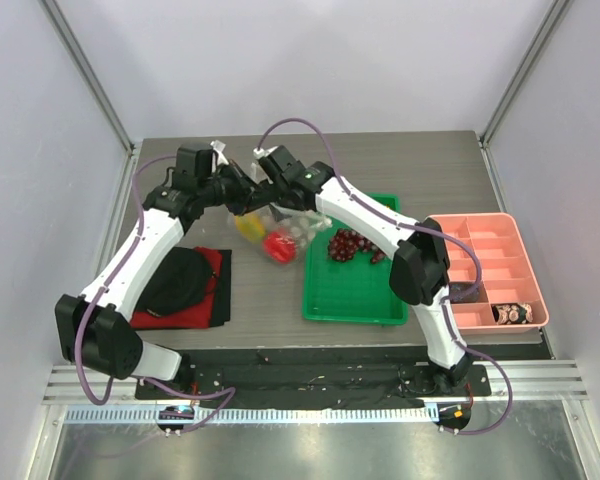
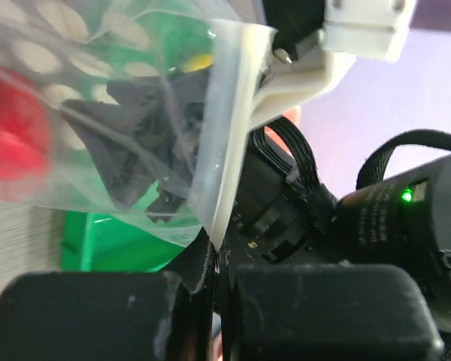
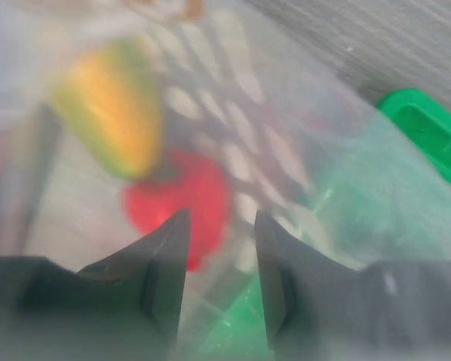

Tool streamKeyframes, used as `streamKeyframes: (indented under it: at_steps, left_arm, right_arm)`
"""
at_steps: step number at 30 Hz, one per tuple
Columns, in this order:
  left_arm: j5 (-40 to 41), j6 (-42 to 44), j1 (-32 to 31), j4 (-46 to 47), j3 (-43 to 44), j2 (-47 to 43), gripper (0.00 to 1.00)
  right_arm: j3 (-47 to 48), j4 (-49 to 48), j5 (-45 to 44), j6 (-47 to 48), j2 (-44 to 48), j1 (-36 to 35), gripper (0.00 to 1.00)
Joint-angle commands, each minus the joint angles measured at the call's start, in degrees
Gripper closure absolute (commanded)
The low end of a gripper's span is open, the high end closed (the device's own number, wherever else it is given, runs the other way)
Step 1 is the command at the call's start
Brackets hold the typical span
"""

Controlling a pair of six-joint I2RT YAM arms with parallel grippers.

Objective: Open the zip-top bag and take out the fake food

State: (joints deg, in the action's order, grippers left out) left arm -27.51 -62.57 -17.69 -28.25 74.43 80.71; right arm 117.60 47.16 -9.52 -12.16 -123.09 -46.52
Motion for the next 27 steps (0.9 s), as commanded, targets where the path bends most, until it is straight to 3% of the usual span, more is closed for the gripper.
streamKeyframes:
  at_steps: [1, 11, 17, 22, 27]
  left_arm:
    - [-2.03, -4.59, -0.06, 5.06, 3.88, -1.51, 1.00]
    - [4.39, 9.03, 5.03, -9.09, -9.47, -3.54, 1.00]
    - [6.06, 15.62, 9.08, -14.10, -7.73, -1.69, 1.00]
    - [5.80, 15.28, 9.34, -14.38, -6.93, -3.10, 1.00]
    - [-0.43, 12.47, 9.17, -12.71, -5.79, -1.87, 1.00]
  right_arm:
    - [5.35, 3.90, -1.30, 1.02, 6.02, -0.94, 0.54]
    - [-5.18, -4.35, 4.68, -4.71, 4.70, -1.99, 0.37]
    - [-5.27, -5.32, 7.06, -5.50, 1.54, -2.08, 0.35]
    - [-7.83, -4.36, 0.14, -2.78, 2.50, -2.08, 0.29]
    - [-7.74, -3.30, -1.82, -5.32, 3.29, -1.38, 0.26]
